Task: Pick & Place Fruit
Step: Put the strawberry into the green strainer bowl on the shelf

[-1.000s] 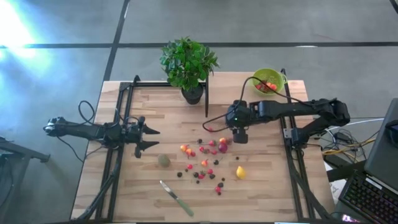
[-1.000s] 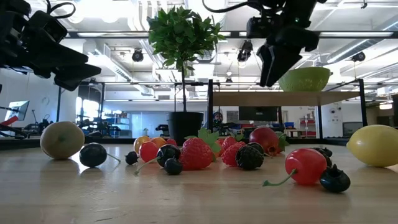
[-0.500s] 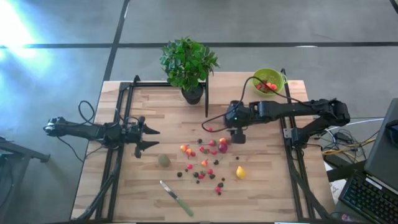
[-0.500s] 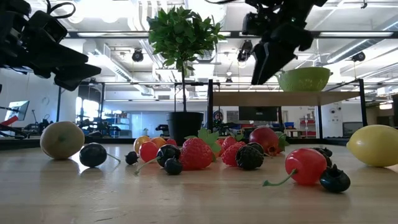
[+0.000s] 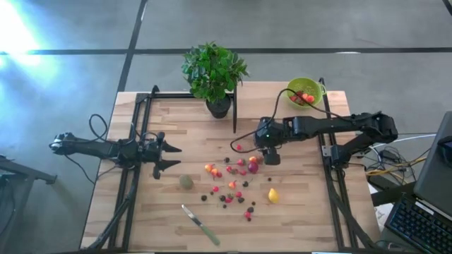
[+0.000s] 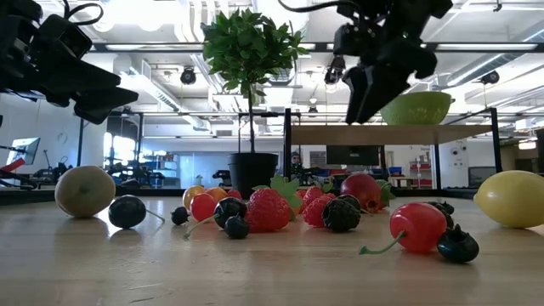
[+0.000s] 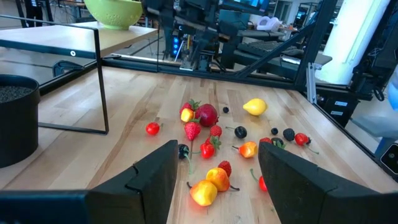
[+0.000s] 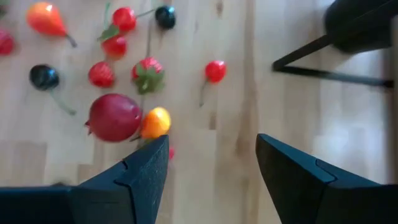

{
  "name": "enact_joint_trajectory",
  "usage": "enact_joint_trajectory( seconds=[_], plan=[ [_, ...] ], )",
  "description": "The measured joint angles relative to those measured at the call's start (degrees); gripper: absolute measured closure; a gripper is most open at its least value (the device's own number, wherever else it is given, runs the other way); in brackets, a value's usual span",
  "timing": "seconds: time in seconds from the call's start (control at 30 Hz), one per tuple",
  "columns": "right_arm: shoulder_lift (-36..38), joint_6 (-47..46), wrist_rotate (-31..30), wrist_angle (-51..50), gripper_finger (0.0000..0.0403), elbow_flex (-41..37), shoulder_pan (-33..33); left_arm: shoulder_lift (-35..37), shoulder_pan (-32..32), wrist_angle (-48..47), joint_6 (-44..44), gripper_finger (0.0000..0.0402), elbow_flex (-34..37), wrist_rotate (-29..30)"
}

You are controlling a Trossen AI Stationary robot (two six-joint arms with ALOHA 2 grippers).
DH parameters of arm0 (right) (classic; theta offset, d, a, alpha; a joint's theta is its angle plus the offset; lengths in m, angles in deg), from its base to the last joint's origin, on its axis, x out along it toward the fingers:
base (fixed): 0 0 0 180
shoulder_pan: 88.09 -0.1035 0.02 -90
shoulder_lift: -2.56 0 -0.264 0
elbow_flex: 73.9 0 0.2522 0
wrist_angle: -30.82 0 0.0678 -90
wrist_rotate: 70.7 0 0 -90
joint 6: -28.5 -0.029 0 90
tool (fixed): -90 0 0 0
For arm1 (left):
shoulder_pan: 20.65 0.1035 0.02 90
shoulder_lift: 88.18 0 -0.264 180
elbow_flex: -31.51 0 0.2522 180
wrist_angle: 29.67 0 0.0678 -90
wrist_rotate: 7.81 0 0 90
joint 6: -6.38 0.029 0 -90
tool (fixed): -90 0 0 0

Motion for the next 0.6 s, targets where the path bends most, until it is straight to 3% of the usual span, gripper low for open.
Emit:
enact_joint_trajectory(
  seconds=[0.17, 0.6],
  plan=[
    [0.00, -1.85, 4.53, 2.24, 0.0164, -2.74, -0.07, 0.00, 0.00, 0.00, 0.01, 0.0172, 0.00, 0.02],
    [-0.23, -9.09, 4.62, 8.74, 0.0142, -10.08, -0.27, -0.01, 0.01, 0.00, 0.00, 0.0172, 0.00, 0.01]
  ],
)
